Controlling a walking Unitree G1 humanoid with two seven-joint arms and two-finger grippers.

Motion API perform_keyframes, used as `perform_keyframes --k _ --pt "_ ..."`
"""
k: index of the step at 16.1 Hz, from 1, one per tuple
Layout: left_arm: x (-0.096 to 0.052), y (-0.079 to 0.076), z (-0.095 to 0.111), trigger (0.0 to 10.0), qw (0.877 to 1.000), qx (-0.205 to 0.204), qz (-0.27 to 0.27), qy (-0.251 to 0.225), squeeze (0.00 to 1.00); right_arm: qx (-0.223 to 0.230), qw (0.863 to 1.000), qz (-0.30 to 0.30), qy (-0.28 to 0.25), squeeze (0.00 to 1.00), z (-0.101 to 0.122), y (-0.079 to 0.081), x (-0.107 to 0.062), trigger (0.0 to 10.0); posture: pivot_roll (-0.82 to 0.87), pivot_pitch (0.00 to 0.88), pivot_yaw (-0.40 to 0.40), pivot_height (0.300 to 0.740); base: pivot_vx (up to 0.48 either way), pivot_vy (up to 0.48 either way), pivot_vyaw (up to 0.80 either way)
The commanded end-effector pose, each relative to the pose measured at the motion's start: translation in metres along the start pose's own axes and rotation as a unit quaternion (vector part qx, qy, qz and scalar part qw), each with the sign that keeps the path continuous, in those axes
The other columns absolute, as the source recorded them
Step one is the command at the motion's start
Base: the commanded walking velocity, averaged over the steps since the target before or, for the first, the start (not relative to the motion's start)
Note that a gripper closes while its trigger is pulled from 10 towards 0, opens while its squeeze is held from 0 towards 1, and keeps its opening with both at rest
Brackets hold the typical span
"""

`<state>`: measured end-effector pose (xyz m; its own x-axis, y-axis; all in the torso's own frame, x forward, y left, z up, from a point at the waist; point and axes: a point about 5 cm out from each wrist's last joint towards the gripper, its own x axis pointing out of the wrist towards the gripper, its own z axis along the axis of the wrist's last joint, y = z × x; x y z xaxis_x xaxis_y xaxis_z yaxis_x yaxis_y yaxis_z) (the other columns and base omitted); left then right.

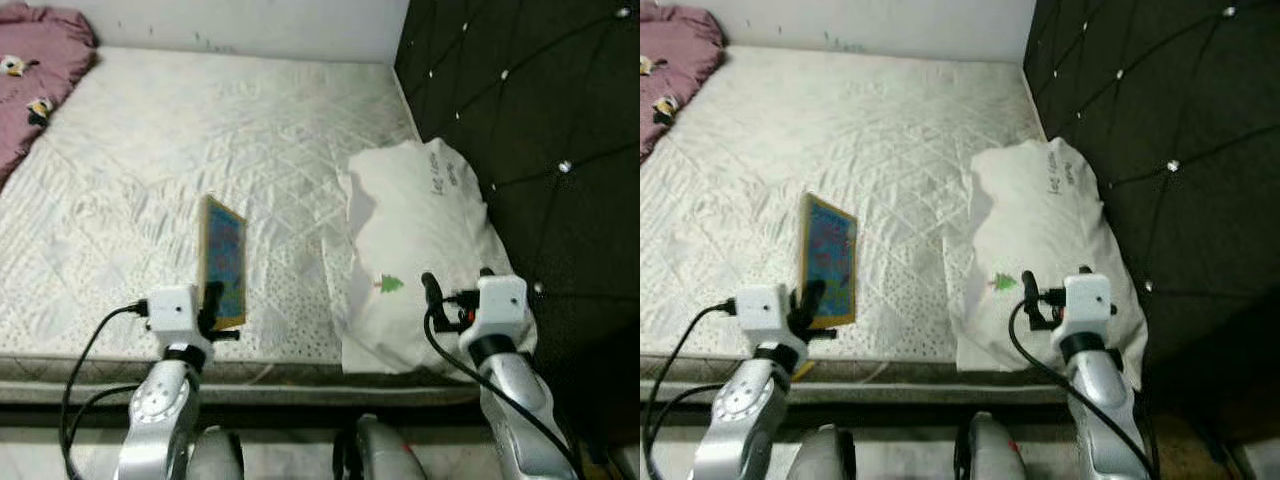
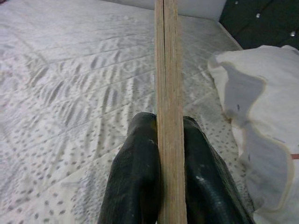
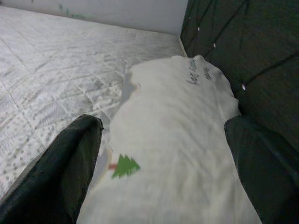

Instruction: Clean up the room

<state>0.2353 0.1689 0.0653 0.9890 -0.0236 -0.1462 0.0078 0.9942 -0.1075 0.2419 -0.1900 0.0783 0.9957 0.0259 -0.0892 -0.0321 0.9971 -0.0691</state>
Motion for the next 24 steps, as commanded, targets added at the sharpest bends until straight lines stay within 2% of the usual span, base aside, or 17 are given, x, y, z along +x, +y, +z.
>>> perform_keyframes --k 1,5,10,15,24 --pt "0.0 0.002 0.009 10.0 1.0 0.0 0.004 -0.018 0.0 0.001 1.0 -0.001 0.006 0.0 -0.001 -0.003 -0.004 10.0 -0.03 0.103 -0.042 0.662 0.0 0.0 0.0" --pt "-0.003 0.007 0.014 10.0 1.0 0.01 0.018 -0.023 0.0 0.001 1.0 0.004 0.002 0.0 0.002 -0.001 -0.005 10.0 -0.02 0.123 -0.042 0.612 0.0 0.0 0.0" --pt "0.0 0.011 0.023 10.0 0.999 0.005 0.029 -0.036 0.0 0.002 1.0 0.007 0.003 0.0 0.006 -0.001 -0.001 10.0 -0.01 0.138 -0.052 0.612 0.0 0.0 0.0" --pt "0.001 0.006 0.027 10.0 0.999 -0.001 -0.005 -0.044 0.0 -0.001 1.0 0.01 0.003 0.0 0.007 -0.001 0.001 10.0 -0.02 0.138 -0.054 0.612 0.0 0.0 0.0" --pt "0.0 0.003 0.028 10.0 0.999 -0.005 -0.011 -0.044 0.0 -0.009 1.0 0.02 0.003 0.0 0.008 0.0 0.002 10.0 -0.02 0.147 -0.063 0.612 0.265 0.0 0.0"
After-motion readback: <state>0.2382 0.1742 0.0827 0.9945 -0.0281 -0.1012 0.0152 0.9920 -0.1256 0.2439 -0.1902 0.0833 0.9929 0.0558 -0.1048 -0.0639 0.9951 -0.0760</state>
